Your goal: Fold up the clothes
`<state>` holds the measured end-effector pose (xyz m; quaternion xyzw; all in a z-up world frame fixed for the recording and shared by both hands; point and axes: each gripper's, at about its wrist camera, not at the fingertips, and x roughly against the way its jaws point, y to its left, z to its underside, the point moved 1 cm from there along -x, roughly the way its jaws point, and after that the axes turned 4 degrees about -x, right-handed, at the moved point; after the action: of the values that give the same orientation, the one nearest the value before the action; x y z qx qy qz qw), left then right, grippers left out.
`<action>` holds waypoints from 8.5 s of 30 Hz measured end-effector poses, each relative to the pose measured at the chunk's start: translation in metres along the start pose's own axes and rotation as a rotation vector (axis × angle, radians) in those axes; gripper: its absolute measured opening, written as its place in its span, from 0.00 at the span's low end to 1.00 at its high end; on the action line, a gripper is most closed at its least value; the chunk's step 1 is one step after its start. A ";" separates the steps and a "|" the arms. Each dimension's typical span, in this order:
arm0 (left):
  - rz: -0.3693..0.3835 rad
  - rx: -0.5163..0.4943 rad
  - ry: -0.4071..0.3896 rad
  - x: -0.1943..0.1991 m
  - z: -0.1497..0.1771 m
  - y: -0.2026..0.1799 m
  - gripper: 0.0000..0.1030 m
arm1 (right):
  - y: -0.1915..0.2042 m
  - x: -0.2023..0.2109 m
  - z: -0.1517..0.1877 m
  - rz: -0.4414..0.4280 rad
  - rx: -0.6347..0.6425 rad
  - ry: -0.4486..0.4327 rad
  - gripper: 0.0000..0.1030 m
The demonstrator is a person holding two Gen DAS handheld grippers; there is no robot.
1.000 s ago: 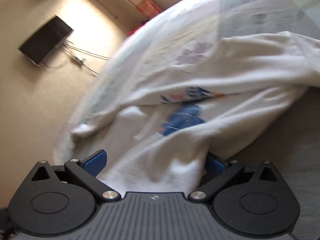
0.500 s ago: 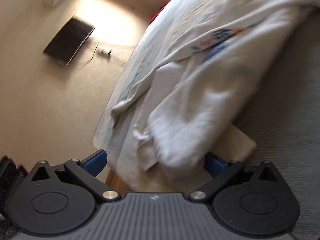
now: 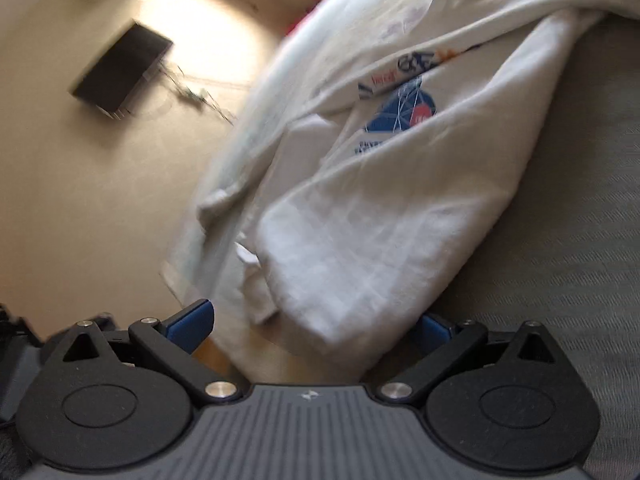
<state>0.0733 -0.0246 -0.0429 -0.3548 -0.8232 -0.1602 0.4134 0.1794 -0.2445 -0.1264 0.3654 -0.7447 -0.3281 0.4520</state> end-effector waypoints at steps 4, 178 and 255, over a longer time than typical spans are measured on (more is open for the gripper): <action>0.000 -0.008 0.005 -0.004 -0.002 0.000 0.99 | -0.009 0.001 0.001 0.007 -0.019 -0.055 1.00; -0.019 0.097 0.069 -0.026 0.014 0.027 0.99 | -0.071 0.039 0.012 0.141 -0.419 -0.322 0.06; 0.128 0.619 -0.151 0.004 0.046 0.170 0.08 | -0.034 0.143 0.014 0.481 -0.174 -0.403 0.47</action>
<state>0.1673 0.1214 -0.0730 -0.2739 -0.8373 0.1509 0.4484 0.1282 -0.3803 -0.0976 0.0667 -0.8534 -0.3399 0.3894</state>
